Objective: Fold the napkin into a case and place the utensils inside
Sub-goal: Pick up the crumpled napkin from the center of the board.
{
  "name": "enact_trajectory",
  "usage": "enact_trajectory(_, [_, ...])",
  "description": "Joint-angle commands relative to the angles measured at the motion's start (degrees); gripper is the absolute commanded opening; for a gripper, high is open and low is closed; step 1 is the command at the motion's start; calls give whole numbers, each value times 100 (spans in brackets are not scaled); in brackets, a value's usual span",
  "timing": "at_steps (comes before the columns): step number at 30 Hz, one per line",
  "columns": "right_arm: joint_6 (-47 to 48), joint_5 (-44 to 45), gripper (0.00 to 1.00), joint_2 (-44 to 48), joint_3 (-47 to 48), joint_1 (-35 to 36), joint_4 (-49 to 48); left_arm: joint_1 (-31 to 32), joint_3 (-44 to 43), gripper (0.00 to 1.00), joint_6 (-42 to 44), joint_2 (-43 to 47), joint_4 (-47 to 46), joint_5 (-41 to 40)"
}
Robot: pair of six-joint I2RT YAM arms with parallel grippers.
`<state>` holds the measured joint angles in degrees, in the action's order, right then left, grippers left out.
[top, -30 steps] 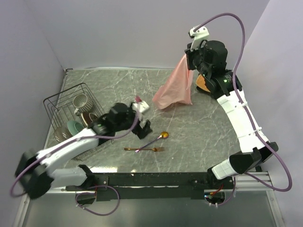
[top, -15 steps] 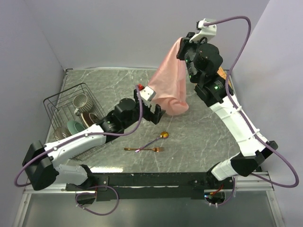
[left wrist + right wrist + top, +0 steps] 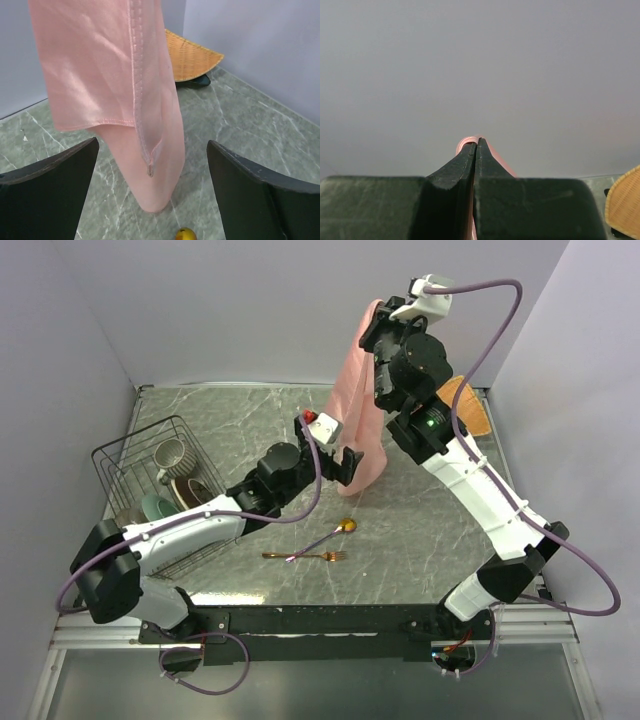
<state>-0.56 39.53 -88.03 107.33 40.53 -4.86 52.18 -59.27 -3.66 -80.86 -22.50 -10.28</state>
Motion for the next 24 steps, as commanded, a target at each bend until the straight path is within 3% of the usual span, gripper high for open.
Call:
enact_trajectory(1, [302, 82, 0, 75, 96, 95, -744, 38, -296, 93, 252, -245, -562, -518])
enact_trajectory(4, [381, -59, 0, 102, 60, 95, -753, -242, -401, 83, 217, -299, -598, -405])
enact_trajectory(7, [434, -94, 0, 102, 69, 95, -709, -462, -585, 54, 138, -334, -527, -150])
enact_trajectory(8, [486, -94, 0, 102, 60, 104, -718, -507, -630, 37, 94, -325, -492, -54])
enact_trajectory(11, [609, -112, 0, 102, -1, 86, -771, -587, -718, 11, 128, -194, -404, 307])
enact_trajectory(13, [653, -129, 0, 102, -54, 78, -744, -630, -701, 1, 173, -19, -326, 491])
enact_trajectory(24, [961, -875, 0, 620, -1301, -431, -78, -1649, -340, 1, 23, 1089, 1483, 1564])
